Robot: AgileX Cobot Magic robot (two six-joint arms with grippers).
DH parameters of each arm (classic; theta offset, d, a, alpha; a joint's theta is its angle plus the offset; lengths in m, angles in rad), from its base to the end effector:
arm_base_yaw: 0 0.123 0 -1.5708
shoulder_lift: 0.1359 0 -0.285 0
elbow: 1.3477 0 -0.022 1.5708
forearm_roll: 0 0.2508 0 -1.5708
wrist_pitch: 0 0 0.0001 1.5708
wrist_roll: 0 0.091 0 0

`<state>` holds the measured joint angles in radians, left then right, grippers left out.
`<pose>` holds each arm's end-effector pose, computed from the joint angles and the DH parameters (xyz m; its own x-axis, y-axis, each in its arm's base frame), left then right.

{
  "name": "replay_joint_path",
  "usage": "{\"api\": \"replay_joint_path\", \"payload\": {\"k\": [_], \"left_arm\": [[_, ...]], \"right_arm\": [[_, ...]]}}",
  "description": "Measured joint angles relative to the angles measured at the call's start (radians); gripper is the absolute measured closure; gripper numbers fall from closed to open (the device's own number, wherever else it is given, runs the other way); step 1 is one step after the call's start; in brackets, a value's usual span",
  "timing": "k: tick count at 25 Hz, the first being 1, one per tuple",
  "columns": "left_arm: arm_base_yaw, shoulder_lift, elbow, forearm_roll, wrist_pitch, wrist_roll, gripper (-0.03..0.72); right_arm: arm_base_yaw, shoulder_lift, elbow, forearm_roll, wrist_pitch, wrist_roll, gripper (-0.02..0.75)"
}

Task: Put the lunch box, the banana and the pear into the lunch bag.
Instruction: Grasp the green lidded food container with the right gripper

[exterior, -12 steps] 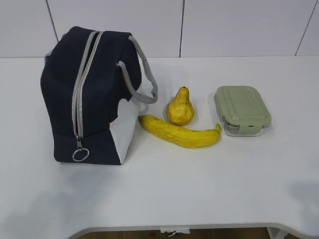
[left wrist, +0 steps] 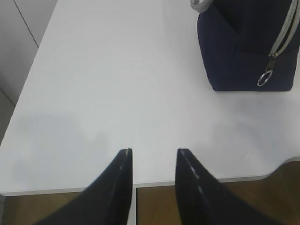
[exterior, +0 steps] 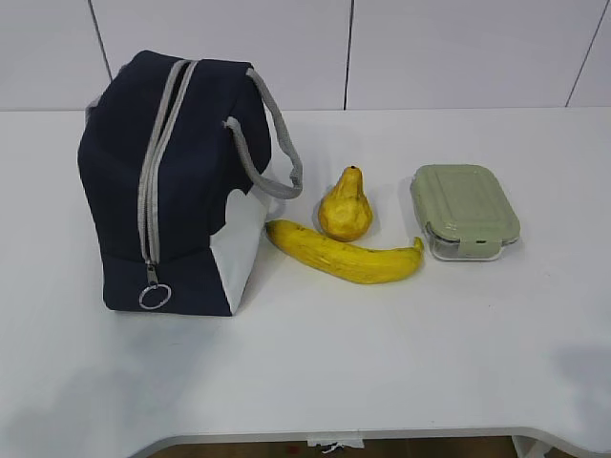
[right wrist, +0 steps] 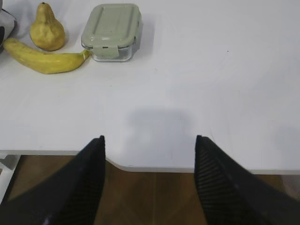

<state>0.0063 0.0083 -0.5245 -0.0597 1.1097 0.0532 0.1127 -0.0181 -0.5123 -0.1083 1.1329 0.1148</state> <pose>-0.0085 -0.0049 0.2803 -0.4831 0.0235 -0.8753 0.0533 0.9986 -0.0026 -0.0114 -0.0103 0.2751 -0.4884 0.0135 -0.8725 0.0064 0.9999 0.0119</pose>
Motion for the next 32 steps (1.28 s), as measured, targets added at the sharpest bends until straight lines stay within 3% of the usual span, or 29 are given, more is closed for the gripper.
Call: {"api": "replay_joint_path", "payload": {"k": [5, 16, 32], "left_arm": [[0.0, 0.0, 0.0, 0.0, 0.0, 0.0, 0.448], [0.0, 0.0, 0.0, 0.0, 0.0, 0.0, 0.448], [0.0, 0.0, 0.0, -0.01, 0.0, 0.0, 0.448]], "right_arm": [[0.0, 0.029, -0.016, -0.006, -0.016, 0.0, 0.27], [0.0, 0.411, -0.038, -0.034, -0.136, 0.078, 0.27], [-0.013, 1.059, -0.332, -0.039, -0.276, 0.123, 0.27]]}}
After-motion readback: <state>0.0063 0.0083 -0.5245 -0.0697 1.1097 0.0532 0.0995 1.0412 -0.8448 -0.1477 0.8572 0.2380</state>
